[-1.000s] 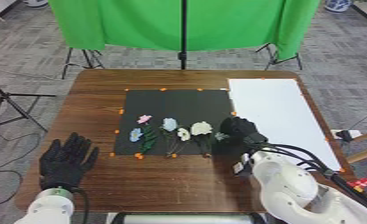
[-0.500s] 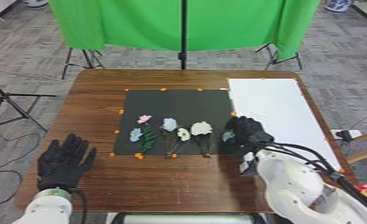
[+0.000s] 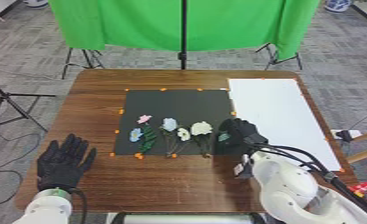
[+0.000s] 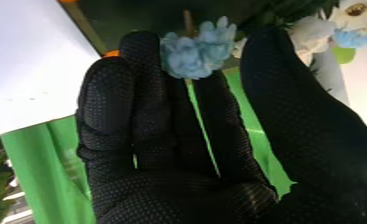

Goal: Arrange flowers

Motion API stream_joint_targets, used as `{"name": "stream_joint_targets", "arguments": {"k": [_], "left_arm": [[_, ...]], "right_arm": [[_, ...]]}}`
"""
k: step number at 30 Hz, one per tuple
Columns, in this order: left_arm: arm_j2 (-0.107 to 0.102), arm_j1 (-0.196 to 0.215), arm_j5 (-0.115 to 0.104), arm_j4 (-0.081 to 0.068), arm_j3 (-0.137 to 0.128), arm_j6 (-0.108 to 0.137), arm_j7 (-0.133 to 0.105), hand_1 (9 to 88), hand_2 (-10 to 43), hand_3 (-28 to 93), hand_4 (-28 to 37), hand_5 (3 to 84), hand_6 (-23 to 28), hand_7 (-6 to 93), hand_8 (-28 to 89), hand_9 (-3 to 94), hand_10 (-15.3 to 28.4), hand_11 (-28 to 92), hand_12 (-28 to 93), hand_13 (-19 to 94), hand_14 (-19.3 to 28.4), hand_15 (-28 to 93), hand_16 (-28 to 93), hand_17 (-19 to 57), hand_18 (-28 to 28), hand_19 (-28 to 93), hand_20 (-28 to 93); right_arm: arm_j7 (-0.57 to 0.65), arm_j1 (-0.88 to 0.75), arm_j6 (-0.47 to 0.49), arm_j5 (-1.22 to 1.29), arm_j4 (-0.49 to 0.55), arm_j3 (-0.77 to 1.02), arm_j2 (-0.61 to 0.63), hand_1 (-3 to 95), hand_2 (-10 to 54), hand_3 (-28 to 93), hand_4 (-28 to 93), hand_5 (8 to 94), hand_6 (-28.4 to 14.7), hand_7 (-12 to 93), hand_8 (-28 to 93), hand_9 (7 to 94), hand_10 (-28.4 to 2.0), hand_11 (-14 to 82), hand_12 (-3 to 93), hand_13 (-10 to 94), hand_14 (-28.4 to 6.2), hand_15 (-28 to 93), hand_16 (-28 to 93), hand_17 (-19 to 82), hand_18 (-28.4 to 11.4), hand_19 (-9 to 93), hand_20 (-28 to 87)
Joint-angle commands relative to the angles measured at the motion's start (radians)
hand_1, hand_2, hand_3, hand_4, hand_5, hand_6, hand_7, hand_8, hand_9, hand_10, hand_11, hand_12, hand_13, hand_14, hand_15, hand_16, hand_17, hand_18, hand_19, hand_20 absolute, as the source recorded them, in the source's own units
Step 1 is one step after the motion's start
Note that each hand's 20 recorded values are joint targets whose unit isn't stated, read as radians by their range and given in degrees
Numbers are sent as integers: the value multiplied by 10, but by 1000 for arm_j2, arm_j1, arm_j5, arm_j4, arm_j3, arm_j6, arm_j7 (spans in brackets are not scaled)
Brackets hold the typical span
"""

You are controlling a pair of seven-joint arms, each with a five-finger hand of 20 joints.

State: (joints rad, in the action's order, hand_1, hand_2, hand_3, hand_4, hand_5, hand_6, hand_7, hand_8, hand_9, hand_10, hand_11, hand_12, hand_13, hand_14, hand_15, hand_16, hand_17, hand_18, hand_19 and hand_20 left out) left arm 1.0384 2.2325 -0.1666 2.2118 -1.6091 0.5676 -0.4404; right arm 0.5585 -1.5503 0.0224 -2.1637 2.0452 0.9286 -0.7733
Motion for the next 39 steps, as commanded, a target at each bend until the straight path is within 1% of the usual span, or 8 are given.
{"name": "stream_joint_targets", "arguments": {"k": [1, 8, 15, 20, 25, 29, 31, 39], "left_arm": [[0, 26, -7, -31, 20, 25, -4, 329, 117, 758, -283, 485, 76, 317, -149, 443, 150, 381, 126, 361, 152, 579, -64, -30, 156, 448, 199], [-8, 22, 172, -35, 11, -31, 32, 314, 113, 760, -283, 458, 77, 294, -146, 392, 145, 340, 112, 329, 148, 521, -82, -32, 151, 436, 188], [-45, 12, 263, -64, -23, -177, 22, 280, 100, 757, -283, 426, 70, 193, -115, 352, 136, 233, 85, 289, 129, 356, -81, -31, 142, 388, 157], [-66, -11, 389, -81, -57, -204, 47, 254, 105, 745, -283, 377, 55, 136, -100, 303, 125, 176, 69, 234, 109, 253, -79, -32, 135, 344, 141], [-74, -33, 531, -105, -111, -280, 145, 215, 131, 699, -283, 328, 42, 99, -90, 243, 115, 132, 64, 126, 76, 130, -59, -58, 105, 242, 124], [-85, -54, 638, -120, -133, -298, 161, 347, 183, 344, -283, 282, 39, 64, -78, 194, 102, 83, 64, 71, 60, 51, -46, -75, 89, 171, 115], [-87, -55, 660, -125, -148, -291, 132, 381, 197, 237, -283, 259, 35, 53, -78, 176, 95, 66, 61, 59, 51, 28, -47, -77, 85, 155, 113], [-70, -40, 612, -122, -170, -280, 37, 353, 176, 338, -283, 211, 14, 90, -105, 131, 73, 39, 39, 23, 11, -18, -59, -76, 62, 116, 114]], "right_arm": [[27, -13, -35, -18, 21, 42, -7, 466, -95, 729, -283, 483, -82, 136, -91, 509, -203, 156, 181, 539, -148, 524, 197, 408, -199, 812, 268], [-11, -56, -50, -8, 50, 200, -1, 404, -95, 714, -283, 372, -107, 91, -79, 403, -236, 125, 167, 449, -181, 479, 133, 332, -218, 725, 161], [-246, -115, -136, 185, 34, 432, -35, 254, -95, 698, -283, 252, -94, 42, -57, 295, -232, 36, 172, 331, -185, 361, 133, 247, -214, 668, 173], [-387, -133, -173, 582, 12, 561, -86, 136, 26, 721, -271, 273, -82, 47, -55, 290, -223, 16, 170, 278, -190, 279, 154, 197, -206, 529, 172], [-475, -157, 52, 1040, -20, 710, -157, 100, 51, 728, -268, 262, -42, 39, -57, 266, -178, -4, 147, 238, -177, 123, 223, 138, -199, 344, 182], [-508, -188, 95, 1136, -20, 752, -184, 76, 46, 723, -270, 306, -30, 41, -59, 284, -166, 3, 136, 248, -163, 59, 239, 135, -187, 272, 176], [-518, -211, 101, 1182, -18, 759, -215, 59, 41, 720, -274, 307, -40, 28, -61, 287, -164, 4, 127, 241, -154, 37, 245, 137, -178, 229, 176], [-534, -239, 100, 1239, -6, 765, -284, 49, 20, 724, -281, 278, -64, 5, -59, 273, -167, 0, 113, 225, -143, 11, 231, 141, -166, 190, 178]]}}
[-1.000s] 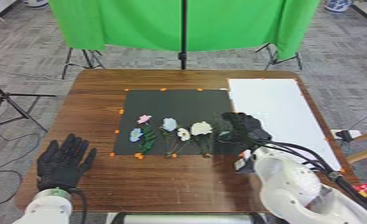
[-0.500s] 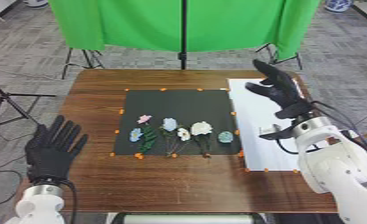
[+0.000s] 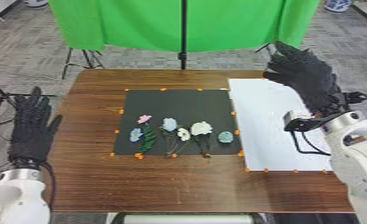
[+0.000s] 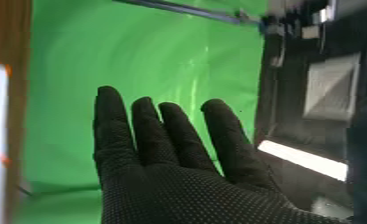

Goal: Arrange flowers

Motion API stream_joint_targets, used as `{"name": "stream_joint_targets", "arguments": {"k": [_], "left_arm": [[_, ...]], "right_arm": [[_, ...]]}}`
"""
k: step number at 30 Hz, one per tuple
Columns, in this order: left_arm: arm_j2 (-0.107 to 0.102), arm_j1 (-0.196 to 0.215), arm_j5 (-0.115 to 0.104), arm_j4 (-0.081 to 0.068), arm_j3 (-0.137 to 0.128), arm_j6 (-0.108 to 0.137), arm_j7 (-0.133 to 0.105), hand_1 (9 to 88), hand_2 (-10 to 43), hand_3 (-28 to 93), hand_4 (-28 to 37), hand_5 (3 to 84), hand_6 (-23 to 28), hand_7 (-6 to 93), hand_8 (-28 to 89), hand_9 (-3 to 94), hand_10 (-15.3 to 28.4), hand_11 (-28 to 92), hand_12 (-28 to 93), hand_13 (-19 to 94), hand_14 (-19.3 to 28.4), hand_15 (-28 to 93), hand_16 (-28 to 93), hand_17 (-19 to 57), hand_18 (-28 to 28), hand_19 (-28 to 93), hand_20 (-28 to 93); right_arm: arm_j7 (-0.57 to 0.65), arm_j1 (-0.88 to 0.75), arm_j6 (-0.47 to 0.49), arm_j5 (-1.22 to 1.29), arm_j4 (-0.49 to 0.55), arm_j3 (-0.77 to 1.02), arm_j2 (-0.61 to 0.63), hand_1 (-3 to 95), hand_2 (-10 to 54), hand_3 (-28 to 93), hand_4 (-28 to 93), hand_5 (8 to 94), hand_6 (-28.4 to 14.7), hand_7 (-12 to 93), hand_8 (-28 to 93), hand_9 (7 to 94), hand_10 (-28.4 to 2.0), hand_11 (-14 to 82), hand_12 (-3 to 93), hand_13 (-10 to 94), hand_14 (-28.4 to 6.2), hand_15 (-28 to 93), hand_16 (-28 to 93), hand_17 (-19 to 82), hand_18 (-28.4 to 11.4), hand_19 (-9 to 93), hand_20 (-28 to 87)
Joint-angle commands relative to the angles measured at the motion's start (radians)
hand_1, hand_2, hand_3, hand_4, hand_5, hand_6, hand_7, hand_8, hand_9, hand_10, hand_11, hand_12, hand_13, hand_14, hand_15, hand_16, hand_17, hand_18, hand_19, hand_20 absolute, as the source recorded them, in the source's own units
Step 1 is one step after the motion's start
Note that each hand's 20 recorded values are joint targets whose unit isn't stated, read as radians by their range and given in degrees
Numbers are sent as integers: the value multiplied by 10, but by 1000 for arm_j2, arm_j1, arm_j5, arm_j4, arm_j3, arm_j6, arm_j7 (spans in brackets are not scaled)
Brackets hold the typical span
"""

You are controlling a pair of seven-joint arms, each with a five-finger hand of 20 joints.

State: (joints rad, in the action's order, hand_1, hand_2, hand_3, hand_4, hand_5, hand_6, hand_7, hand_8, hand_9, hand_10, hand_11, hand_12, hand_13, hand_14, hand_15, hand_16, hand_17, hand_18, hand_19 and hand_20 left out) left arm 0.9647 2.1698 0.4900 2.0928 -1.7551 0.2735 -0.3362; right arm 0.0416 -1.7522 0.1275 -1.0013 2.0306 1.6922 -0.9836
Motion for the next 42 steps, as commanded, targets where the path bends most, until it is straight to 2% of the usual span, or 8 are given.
{"name": "stream_joint_targets", "arguments": {"k": [1, 7, 13, 15, 18, 24, 32, 42], "left_arm": [[1, 25, -49, -1, -26, 16, -78, 352, 176, 339, -283, 209, 13, 92, -107, 127, 71, 37, 36, 14, 4, -29, -63, -77, 54, 106, 112], [21, 38, -79, -6, -22, 8, -83, 347, 169, 367, -283, 209, 11, 100, -112, 120, 66, 40, 22, 24, -3, -41, -65, -69, 44, 85, 109], [56, 77, -153, -3, -18, 12, -86, 312, 157, 455, -283, 216, 11, 107, -117, 130, 70, 61, 1, 56, 9, -10, -74, -53, 57, 101, 108], [45, 70, -159, 3, -30, -8, -95, 276, 148, 541, -283, 220, 11, 110, -118, 137, 73, 67, -2, 63, 9, -3, -78, -50, 61, 112, 109], [15, 103, -140, 26, -44, 9, -128, 231, 128, 648, -283, 228, 14, 112, -118, 140, 74, 71, -3, 65, 9, 2, -82, -50, 63, 118, 108], [-6, 83, -167, 39, -30, -1, -158, 211, 105, 702, -283, 239, 16, 111, -115, 152, 80, 79, 1, 84, 18, 10, -80, -45, 69, 125, 108], [-3, 83, -234, 47, -37, 5, -187, 208, 92, 719, -283, 273, 29, 122, -106, 185, 102, 104, 29, 169, 100, 101, -24, -42, 102, 175, 119], [-5, 117, -251, 63, -50, -2, -206, 211, 88, 725, -283, 305, 39, 118, -100, 247, 118, 115, 55, 190, 98, 110, -27, -42, 109, 190, 118]], "right_arm": [[-19, -31, 4, 78, 8, 1, -74, 49, 19, 725, -282, 281, -62, 7, -58, 273, -168, 0, 113, 225, -143, 11, 230, 141, -166, 189, 179], [-14, -62, 13, 74, 31, 32, -88, 56, 22, 721, -282, 295, -59, 15, -57, 272, -169, 0, 112, 225, -146, 13, 230, 140, -168, 191, 185], [21, -127, 20, 68, 55, 66, -123, 62, 28, 721, -279, 322, -67, 20, -60, 277, -170, 2, 111, 229, -148, 15, 229, 139, -171, 198, 189], [15, -116, 32, 77, 57, 70, -133, 66, 30, 721, -277, 332, -71, 20, -61, 280, -170, 4, 112, 233, -145, 17, 229, 141, -170, 200, 189], [18, -106, 45, 60, 59, 65, -120, 73, 30, 723, -273, 341, -74, 20, -62, 284, -171, 5, 112, 237, -141, 19, 228, 142, -167, 199, 187], [-26, -111, 5, 77, 69, 70, -121, 77, 26, 724, -269, 350, -72, 23, -62, 286, -170, 6, 111, 238, -140, 20, 225, 144, -165, 196, 186], [-20, -128, 66, 50, 84, 109, -148, 118, -74, 734, -281, 367, -104, 15, -65, 310, -170, 16, 115, 274, -131, 52, 231, 170, -149, 249, 227], [-52, -105, 6, 73, 86, 47, -115, 152, -72, 740, -262, 359, -89, 27, -66, 315, -173, 17, 122, 292, -132, 59, 245, 174, -152, 278, 237]]}}
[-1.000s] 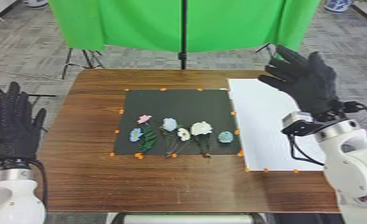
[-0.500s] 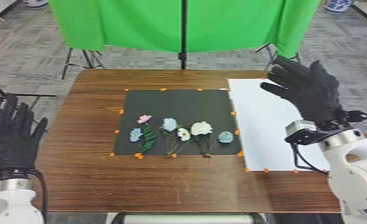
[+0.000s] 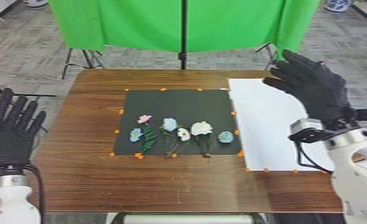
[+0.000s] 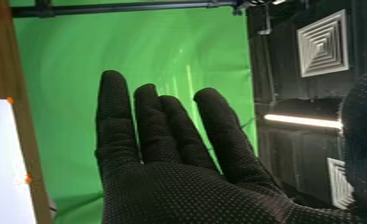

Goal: Arrange flowers

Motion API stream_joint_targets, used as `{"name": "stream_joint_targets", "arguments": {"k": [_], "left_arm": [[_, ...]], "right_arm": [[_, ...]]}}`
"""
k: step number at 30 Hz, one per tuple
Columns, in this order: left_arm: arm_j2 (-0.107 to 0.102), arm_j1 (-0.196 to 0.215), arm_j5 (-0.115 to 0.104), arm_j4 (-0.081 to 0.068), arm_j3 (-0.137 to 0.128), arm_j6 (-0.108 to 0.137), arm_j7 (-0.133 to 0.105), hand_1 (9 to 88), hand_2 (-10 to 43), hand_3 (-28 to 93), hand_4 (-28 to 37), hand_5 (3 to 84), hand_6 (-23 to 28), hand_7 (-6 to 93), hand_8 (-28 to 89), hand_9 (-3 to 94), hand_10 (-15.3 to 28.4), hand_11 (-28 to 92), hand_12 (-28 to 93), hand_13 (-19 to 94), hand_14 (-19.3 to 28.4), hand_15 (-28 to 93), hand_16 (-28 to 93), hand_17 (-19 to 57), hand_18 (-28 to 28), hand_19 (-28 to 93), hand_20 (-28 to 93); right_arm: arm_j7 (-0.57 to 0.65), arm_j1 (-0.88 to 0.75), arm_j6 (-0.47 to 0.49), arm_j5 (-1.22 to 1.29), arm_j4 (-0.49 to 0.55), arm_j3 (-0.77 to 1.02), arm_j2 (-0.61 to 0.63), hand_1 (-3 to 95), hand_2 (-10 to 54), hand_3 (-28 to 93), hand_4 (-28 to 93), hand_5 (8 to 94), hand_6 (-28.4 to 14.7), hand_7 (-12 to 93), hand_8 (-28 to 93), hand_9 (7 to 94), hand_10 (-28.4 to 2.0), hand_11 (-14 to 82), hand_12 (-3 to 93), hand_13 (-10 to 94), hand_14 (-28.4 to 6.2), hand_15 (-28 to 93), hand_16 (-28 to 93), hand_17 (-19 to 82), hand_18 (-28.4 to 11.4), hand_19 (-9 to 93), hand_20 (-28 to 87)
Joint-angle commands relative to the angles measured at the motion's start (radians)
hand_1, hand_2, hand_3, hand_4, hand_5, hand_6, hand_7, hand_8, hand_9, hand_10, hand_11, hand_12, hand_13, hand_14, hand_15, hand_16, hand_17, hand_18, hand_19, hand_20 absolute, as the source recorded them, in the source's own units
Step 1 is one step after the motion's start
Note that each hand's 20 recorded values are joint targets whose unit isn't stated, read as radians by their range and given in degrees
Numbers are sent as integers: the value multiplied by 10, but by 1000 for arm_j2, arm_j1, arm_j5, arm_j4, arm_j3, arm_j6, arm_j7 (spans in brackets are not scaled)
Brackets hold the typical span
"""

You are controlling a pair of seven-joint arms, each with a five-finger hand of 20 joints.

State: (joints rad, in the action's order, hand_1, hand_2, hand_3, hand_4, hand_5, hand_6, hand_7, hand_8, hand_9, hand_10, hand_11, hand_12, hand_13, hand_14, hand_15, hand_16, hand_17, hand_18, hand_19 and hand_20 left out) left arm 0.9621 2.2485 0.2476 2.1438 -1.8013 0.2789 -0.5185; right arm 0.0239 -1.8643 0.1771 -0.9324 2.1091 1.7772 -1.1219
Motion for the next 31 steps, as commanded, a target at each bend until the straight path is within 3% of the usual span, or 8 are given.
{"name": "stream_joint_targets", "arguments": {"k": [1, 7, 13, 18, 21, 22, 26, 31], "left_arm": [[-1, 47, -6, 15, -7, -9, -24, 212, 89, 724, -283, 307, 39, 119, -99, 253, 117, 117, 57, 197, 99, 113, -27, -42, 111, 195, 120], [-5, 36, -10, 10, -2, 2, -41, 211, 89, 728, -283, 332, 48, 115, -95, 275, 122, 123, 66, 220, 104, 133, -27, -42, 120, 215, 126], [16, 46, -55, 18, -4, 20, -47, 215, 93, 728, -283, 376, 61, 137, -90, 323, 141, 168, 105, 261, 135, 238, -12, -50, 134, 256, 138], [20, 49, -98, 23, -8, 7, -61, 218, 96, 731, -283, 392, 64, 154, -93, 347, 145, 190, 117, 278, 137, 279, -15, -49, 137, 268, 142], [25, 47, -161, 22, -6, -28, -61, 219, 97, 733, -283, 397, 64, 159, -96, 351, 145, 198, 120, 281, 137, 295, -18, -49, 138, 274, 144], [24, 38, -162, 18, -3, -30, -58, 220, 98, 733, -283, 398, 64, 160, -97, 352, 145, 199, 119, 281, 137, 298, -20, -49, 138, 275, 144], [11, 14, -83, -11, -8, -64, -51, 225, 103, 726, -283, 398, 61, 146, -102, 362, 140, 183, 105, 295, 128, 257, -43, -41, 135, 267, 138], [20, 0, -111, -10, 10, -68, -51, 228, 107, 726, -283, 402, 53, 131, -101, 373, 131, 161, 90, 294, 109, 207, -51, -33, 129, 254, 133]], "right_arm": [[-37, 13, -32, 3, 2, -42, 23, 152, -72, 739, -262, 359, -88, 28, -66, 315, -173, 17, 122, 291, -132, 59, 245, 173, -152, 275, 235], [-41, 24, -14, -25, 5, -34, 17, 178, -95, 751, -276, 343, -68, 41, -67, 301, -179, 13, 131, 270, -143, 49, 252, 155, -159, 232, 221], [-54, 33, -70, 20, 15, -67, 26, 182, -95, 753, -280, 381, -119, 25, -72, 340, -182, 23, 132, 286, -141, 52, 251, 159, -158, 223, 216], [-54, 33, -69, 37, 17, -73, 40, 182, -95, 756, -276, 319, -167, -20, -69, 339, -189, 22, 129, 285, -140, 53, 243, 163, -149, 217, 210], [-47, 22, -60, 46, 19, -66, 32, 180, -95, 756, -274, 320, -168, -22, -69, 337, -192, 22, 128, 282, -140, 52, 241, 163, -148, 214, 209], [-48, 16, -61, 59, 22, -62, 33, 179, -95, 756, -272, 321, -168, -21, -69, 338, -191, 22, 128, 282, -141, 52, 240, 163, -148, 214, 209], [-57, 21, -44, 44, 21, -53, 34, 188, -95, 755, -272, 327, -155, -16, -68, 339, -188, 23, 127, 283, -141, 53, 240, 161, -149, 217, 211], [-55, 38, -31, 44, 18, -60, 25, 195, -95, 759, -273, 336, -137, -5, -67, 340, -181, 24, 127, 285, -142, 55, 241, 160, -152, 222, 213]]}}
